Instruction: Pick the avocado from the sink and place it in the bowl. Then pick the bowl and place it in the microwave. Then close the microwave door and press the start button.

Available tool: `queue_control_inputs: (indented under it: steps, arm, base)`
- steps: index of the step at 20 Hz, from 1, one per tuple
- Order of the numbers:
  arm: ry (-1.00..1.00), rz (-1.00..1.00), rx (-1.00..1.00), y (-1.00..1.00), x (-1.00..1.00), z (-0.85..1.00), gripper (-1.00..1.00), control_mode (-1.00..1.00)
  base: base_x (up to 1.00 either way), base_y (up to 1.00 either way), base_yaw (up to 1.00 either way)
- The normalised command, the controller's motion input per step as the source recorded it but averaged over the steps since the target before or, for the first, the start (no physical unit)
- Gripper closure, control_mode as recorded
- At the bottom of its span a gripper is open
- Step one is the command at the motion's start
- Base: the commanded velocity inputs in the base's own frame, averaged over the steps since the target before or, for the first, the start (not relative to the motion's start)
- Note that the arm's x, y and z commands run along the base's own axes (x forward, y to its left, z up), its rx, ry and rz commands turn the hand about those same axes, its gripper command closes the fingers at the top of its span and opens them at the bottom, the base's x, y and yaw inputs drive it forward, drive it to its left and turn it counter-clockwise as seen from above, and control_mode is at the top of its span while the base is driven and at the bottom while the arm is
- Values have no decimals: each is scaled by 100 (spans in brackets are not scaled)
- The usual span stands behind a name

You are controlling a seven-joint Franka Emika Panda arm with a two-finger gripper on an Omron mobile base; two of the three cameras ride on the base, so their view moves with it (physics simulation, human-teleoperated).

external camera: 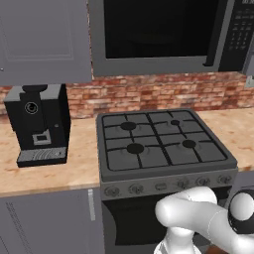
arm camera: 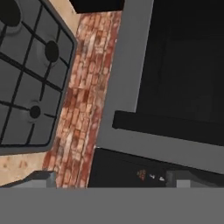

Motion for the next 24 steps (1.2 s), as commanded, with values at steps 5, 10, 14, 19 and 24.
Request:
queue_control_inputs:
  steps: [5,10,14,19,24]
  arm:
    - [-14,0,0,-39,8,4,-100,-100]
    - [-13,0,0,-1,6,0,100,-100]
    - [-10,-1,0,0,32,11,100,-100]
    - [-4,-3,0,0,47,0,100,-100]
    - [-4,-4,1,-19,31,4,100,-100]
  base:
    - [0,0,0]
    - [0,0,0]
    - [0,0,0]
    - [0,0,0]
    - [0,0,0]
